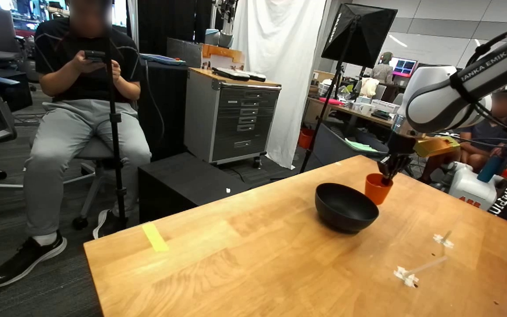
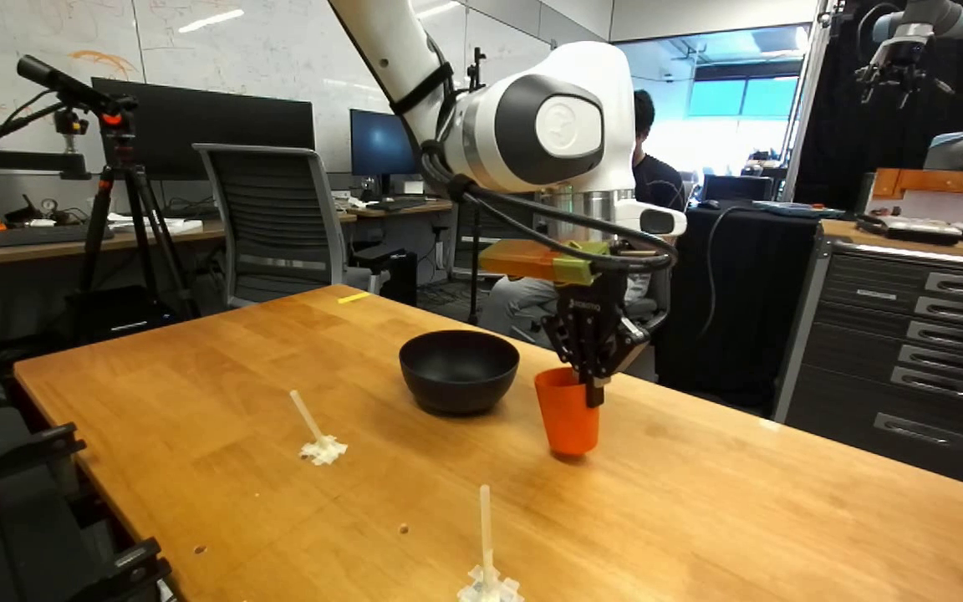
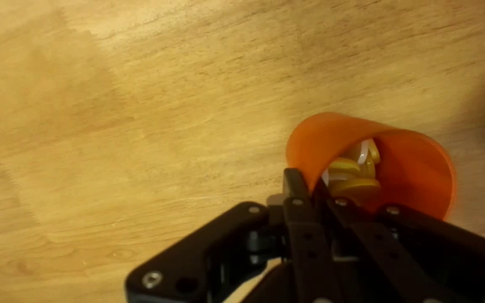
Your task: Pour the content of the orange cup in the black bowl
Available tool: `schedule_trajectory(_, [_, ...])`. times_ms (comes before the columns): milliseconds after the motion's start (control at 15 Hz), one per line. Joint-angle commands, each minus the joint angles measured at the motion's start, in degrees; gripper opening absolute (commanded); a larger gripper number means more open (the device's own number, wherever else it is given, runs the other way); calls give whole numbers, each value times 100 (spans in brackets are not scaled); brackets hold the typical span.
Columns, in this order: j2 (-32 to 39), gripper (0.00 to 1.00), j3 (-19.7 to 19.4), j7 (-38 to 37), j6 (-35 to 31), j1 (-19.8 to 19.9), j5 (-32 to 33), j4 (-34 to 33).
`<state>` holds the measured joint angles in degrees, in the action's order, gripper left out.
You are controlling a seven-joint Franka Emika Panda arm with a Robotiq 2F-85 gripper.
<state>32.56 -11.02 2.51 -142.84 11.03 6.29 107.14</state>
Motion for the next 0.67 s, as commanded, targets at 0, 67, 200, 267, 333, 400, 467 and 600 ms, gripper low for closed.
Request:
schedule_trajectory(0, [-454,1,-360,-680,-430,-455,566,555])
schedule_trajectory(67, [-508,1,-435,-860,-514,-569,728,624])
schedule_trajectory(200, [-603,1,-585,-1212,-670,-784,1029,752])
schedule_trajectory(267, [-633,1,-668,-1410,-755,-892,1181,802])
schedule_trajectory(333, [-645,1,-746,-1592,-799,-1014,1353,847])
schedule_trajectory(400, [-659,1,-807,-1747,-846,-1108,1501,888])
schedule_trajectory(467, [-673,1,-886,-1952,-912,-1240,1685,958])
schedule_trajectory(600, [-664,1,-1094,-2422,-1063,-1518,2098,1063])
